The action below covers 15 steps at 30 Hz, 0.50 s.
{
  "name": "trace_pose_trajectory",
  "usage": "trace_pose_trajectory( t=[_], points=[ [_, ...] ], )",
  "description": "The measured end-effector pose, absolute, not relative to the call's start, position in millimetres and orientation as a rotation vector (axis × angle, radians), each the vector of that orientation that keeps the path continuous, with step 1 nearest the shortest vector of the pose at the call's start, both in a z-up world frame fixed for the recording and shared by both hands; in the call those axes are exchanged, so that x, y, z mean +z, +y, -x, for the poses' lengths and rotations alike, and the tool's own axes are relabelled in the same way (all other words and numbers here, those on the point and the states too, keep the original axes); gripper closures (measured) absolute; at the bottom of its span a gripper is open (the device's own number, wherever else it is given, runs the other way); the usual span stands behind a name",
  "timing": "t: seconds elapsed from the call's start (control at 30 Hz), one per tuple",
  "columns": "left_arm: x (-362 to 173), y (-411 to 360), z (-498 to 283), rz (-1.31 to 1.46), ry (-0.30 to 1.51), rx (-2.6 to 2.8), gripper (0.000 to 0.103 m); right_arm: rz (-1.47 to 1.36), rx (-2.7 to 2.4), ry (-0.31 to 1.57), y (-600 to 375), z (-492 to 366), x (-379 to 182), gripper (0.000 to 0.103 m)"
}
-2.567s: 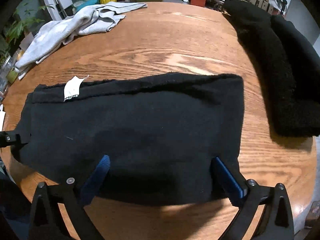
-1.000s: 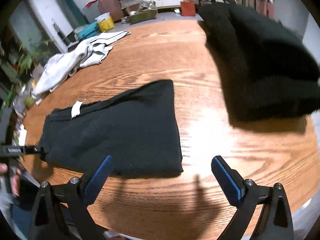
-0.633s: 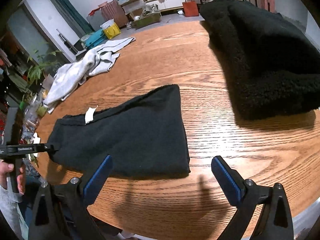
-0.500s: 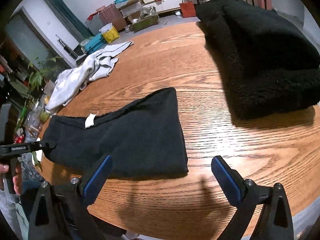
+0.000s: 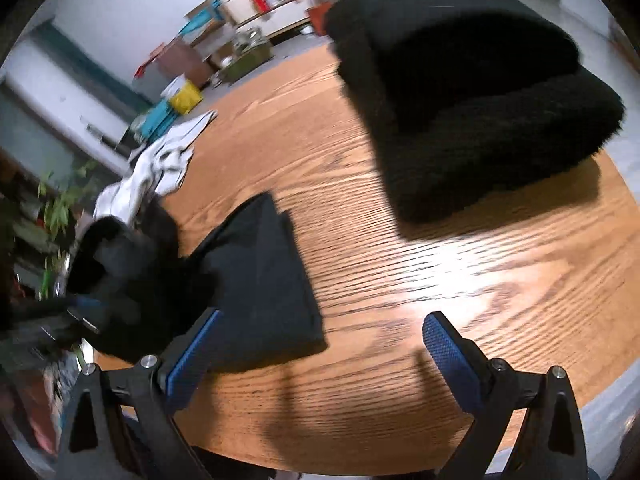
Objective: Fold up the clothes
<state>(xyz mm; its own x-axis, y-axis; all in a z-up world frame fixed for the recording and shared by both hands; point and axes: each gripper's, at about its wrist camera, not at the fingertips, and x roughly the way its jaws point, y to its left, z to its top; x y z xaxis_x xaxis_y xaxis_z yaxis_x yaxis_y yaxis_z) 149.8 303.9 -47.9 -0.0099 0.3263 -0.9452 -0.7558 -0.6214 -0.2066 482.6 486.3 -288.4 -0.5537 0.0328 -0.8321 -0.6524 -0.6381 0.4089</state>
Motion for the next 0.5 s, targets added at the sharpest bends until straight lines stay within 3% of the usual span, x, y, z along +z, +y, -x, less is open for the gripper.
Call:
trace_pose_trajectory(
  t=[0.23, 0.37, 0.5],
  points=[
    [-84, 325, -148, 1.507, 0.365, 1.693, 0.084, 1.128, 2.174, 1.085, 505, -507, -292, 0.001],
    [-76, 308, -143, 1.511, 0.182, 1.607, 0.063, 1.132, 2.165, 1.114, 510, -512, -296, 0.001],
    [-37, 261, -126, 1.508, -0.081, 1.489, 0.061, 1.138, 2.159, 1.132, 510, -513, -300, 0.001]
  ],
)
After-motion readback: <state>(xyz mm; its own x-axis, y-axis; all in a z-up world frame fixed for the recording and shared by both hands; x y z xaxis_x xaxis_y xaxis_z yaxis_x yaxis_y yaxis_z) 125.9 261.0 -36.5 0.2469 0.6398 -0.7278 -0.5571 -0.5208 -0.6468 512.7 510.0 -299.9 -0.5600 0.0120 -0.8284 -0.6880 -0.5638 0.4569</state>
